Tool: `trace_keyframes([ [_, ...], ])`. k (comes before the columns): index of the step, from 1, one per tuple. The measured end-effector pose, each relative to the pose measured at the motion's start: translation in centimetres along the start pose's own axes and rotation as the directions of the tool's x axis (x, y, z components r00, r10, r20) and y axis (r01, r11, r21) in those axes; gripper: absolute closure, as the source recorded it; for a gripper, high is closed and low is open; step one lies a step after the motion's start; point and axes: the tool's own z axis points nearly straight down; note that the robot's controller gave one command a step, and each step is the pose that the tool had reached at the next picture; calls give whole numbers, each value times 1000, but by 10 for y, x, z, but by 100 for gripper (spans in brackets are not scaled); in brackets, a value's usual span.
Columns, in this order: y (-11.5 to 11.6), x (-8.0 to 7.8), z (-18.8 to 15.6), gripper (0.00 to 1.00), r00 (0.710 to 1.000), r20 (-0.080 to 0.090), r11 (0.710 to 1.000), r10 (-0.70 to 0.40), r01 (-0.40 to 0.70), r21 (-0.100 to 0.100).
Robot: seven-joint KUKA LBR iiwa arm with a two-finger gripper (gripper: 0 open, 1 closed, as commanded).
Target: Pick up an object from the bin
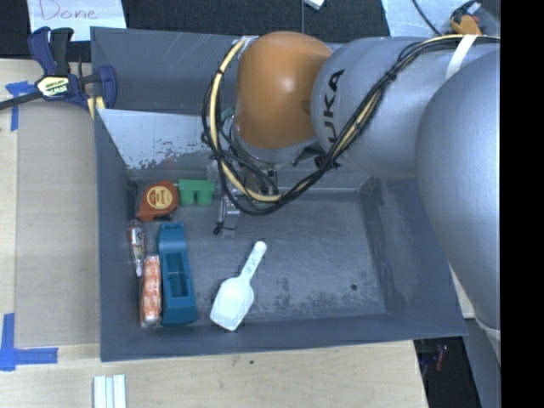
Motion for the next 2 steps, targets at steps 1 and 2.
trace_keyframes([
  [1,-1,-2,-5,0,1000,8,1000,4,-4,-1],
  [2,-30,80,87,0,935,5,935,-354,354,0],
])
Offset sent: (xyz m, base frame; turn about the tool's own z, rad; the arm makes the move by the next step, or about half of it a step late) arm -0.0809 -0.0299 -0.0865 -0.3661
